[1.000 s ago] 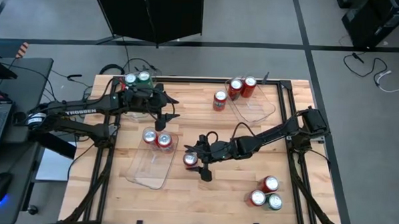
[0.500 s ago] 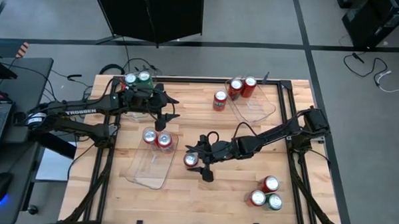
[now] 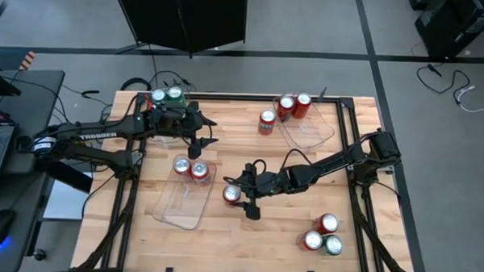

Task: Sort soda cans
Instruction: Put the left red and black soda can into the top right transparent bin

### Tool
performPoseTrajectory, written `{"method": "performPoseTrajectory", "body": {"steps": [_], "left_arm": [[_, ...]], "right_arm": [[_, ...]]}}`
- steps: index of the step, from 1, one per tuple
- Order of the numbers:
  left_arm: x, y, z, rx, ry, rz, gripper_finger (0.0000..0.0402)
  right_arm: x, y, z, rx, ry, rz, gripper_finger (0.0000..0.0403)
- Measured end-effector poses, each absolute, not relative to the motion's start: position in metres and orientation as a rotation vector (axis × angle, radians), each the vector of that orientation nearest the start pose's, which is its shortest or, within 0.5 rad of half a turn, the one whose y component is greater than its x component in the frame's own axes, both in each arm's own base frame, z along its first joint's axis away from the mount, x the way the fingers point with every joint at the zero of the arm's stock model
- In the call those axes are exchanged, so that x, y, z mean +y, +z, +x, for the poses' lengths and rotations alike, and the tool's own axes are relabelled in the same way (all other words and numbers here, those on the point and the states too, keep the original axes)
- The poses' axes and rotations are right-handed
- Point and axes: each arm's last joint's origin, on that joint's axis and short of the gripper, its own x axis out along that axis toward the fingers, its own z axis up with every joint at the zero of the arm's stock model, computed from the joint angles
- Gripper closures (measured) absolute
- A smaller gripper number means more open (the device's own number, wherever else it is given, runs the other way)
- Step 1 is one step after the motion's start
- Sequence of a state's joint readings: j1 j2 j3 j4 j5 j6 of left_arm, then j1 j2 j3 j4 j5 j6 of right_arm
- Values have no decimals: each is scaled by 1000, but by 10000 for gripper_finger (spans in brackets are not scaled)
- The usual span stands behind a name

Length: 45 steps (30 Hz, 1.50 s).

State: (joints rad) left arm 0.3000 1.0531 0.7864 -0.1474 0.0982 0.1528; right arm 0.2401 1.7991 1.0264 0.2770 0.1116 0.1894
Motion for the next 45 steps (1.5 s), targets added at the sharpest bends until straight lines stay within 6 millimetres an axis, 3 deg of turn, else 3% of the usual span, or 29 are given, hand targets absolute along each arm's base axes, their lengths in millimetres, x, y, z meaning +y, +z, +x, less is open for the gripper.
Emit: {"method": "performPoseTrajectory", "body": {"steps": [8,15,19,24,30,33,36,41,45], "left_arm": [[65,287,220,420,167,68,127],[65,287,220,420,168,68,127],[65,287,220,420,168,68,127],[65,287,220,421,168,68,127],[65,287,220,421,168,68,127],[65,287,220,422,169,68,127],[65,287,220,422,173,68,127],[66,287,220,422,183,70,127],[66,287,220,424,189,72,127]], "right_arm": [[88,187,372,493,80,99,59],[86,162,382,516,86,98,59],[84,163,383,503,90,105,65],[84,164,383,495,89,108,113],[82,169,380,506,44,111,115],[75,188,372,495,-55,90,115],[57,222,358,443,-260,90,115],[15,269,318,418,-648,61,115],[-12,292,281,414,-885,71,115]]}}
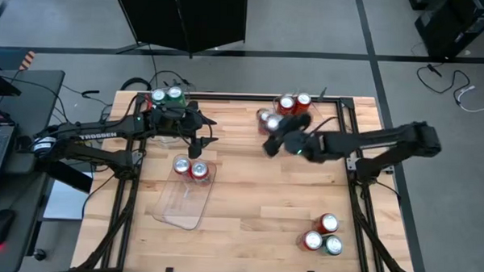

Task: Sort soda cans
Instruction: Put the left red and black soda can into the top right transparent bin

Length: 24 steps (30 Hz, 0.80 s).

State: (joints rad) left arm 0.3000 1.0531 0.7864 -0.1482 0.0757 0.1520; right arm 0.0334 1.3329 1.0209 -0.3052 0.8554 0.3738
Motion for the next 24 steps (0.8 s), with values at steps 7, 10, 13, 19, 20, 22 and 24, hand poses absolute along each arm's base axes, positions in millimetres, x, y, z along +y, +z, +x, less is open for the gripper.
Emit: {"method": "performPoseTrajectory", "body": {"steps": [7,10,13,19,20,22,24], "left_arm": [[66,287,220,424,190,72,127],[66,287,220,424,190,72,127],[66,287,220,424,190,72,127],[66,288,220,419,201,76,127],[66,288,221,417,202,76,127],[66,288,220,418,204,77,127],[66,288,220,418,204,77,127]], "right_arm": [[-43,276,223,407,-1139,106,115],[-56,253,204,424,-1214,128,115],[-67,231,189,403,-1269,163,115],[-86,191,172,320,-1305,194,115],[-89,187,169,296,-1308,202,115],[-94,177,162,288,-1313,204,115],[-98,170,157,278,-1304,207,115]]}}
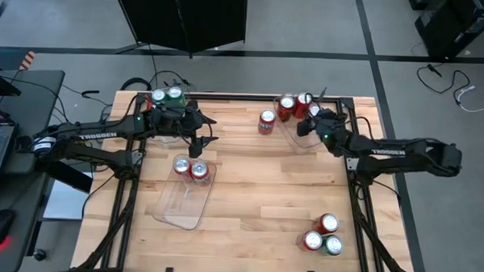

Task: Sort soda cans
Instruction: Put the left red and black soda can into the top right transparent bin, then put the top red soda can into the bottom left transparent bin

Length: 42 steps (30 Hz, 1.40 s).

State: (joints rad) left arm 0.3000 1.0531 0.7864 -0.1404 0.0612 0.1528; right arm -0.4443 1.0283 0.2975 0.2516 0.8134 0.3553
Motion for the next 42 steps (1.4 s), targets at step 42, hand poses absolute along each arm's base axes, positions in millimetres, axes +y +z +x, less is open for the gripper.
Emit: {"method": "performPoseTrajectory", "body": {"steps": [42], "left_arm": [[67,287,220,432,233,80,127]], "right_arm": [[-128,179,144,267,-1250,170,56]]}}
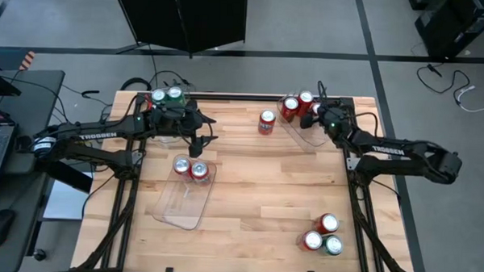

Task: Sort soda cans
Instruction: Put the top red soda can into the bottom left transparent bin

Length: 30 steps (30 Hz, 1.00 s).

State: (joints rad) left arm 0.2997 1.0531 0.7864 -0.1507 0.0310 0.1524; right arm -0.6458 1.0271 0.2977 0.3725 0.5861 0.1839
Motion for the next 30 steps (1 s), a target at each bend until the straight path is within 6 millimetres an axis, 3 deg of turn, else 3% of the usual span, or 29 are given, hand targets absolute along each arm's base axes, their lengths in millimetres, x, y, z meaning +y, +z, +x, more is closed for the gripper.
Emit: {"method": "performPoseTrajectory", "body": {"steps": [4,8,13,20,30], "left_arm": [[67,287,220,437,241,81,127],[67,287,220,437,240,81,127],[67,287,220,434,240,82,127],[67,287,220,433,247,83,127],[67,287,220,439,247,83,127]], "right_arm": [[-126,201,160,228,-1145,169,55],[-114,221,181,158,-855,245,55],[-92,227,212,141,-619,281,55],[-89,210,256,261,-679,174,55],[-119,185,286,440,-816,106,52]]}}
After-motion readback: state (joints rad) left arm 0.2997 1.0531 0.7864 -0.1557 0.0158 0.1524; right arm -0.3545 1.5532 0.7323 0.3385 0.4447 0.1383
